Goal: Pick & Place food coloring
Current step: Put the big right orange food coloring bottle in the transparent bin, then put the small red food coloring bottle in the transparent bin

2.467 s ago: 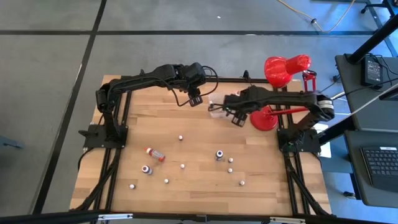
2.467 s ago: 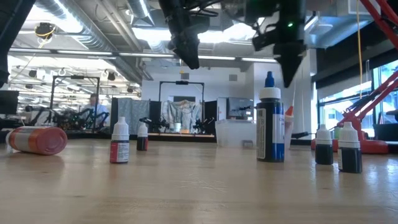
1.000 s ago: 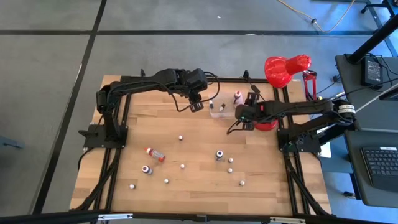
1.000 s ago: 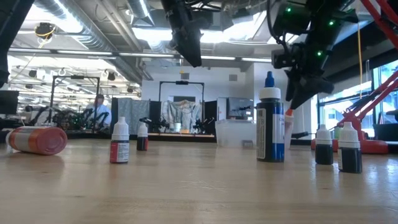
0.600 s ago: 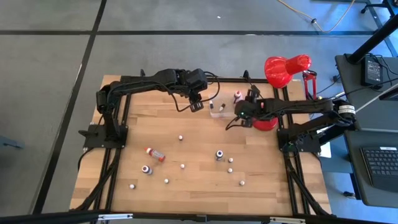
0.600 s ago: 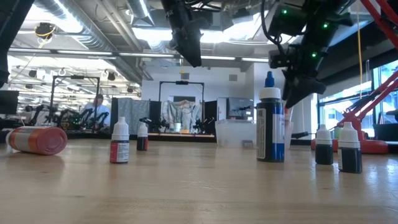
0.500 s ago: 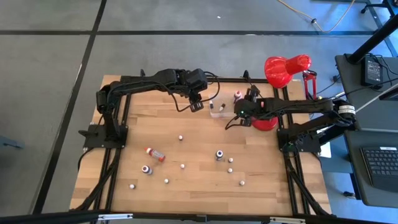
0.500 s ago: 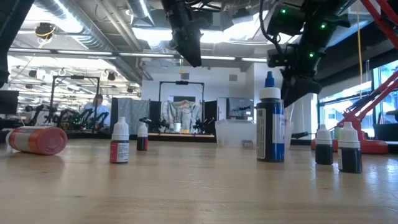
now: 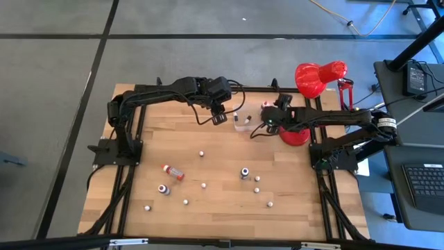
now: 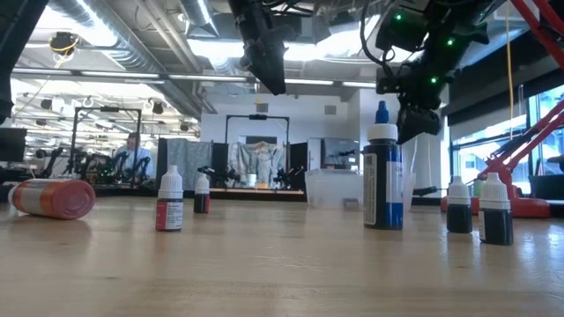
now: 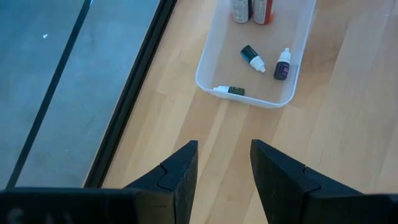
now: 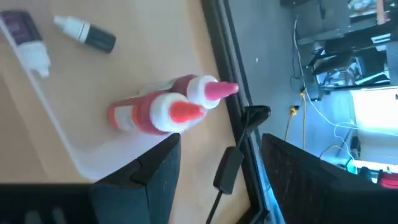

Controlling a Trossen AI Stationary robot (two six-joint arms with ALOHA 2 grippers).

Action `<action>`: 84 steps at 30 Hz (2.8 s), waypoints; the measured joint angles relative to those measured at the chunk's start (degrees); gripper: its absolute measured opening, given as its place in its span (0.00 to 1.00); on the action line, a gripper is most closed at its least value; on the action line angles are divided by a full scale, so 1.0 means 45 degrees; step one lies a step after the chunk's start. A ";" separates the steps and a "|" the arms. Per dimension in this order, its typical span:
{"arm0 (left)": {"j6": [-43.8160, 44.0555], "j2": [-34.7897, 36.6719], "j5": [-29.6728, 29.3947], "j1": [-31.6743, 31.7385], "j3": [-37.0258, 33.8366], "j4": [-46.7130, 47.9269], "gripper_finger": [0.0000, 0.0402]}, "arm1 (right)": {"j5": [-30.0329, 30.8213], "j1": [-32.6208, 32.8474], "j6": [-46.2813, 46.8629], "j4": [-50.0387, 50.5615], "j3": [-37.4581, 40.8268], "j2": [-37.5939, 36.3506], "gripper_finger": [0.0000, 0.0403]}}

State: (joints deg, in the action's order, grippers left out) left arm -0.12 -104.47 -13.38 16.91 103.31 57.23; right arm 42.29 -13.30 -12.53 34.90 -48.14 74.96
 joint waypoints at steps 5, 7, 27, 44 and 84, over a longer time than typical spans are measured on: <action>0.0092 0.0000 0.0001 0.0000 0.0000 0.0000 0.36 | 0.0020 0.0005 0.0045 -0.0754 -0.0015 0.0000 0.55; 0.0092 0.0000 -0.0002 0.0000 0.0000 0.0002 0.36 | -0.0253 0.0007 0.0391 -0.0654 -0.0203 -0.0005 0.55; -0.0341 0.0261 0.0864 -0.0184 -0.0803 0.1970 0.36 | -0.8009 0.2149 0.3485 -0.1244 -0.1987 -0.0146 0.55; 0.0432 0.4365 0.3922 -0.1320 -0.7566 -0.6041 0.36 | -0.6357 0.2992 0.3691 -0.3963 0.0500 -0.2050 0.55; 0.6155 0.1438 0.2529 -0.2807 -0.7825 -0.2543 0.44 | -0.5311 0.2474 0.3303 -0.5168 0.0971 -0.2006 0.55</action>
State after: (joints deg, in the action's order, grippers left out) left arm 27.58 -98.00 -2.00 4.27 68.10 45.79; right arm 18.39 -2.17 2.33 11.64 -43.77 65.93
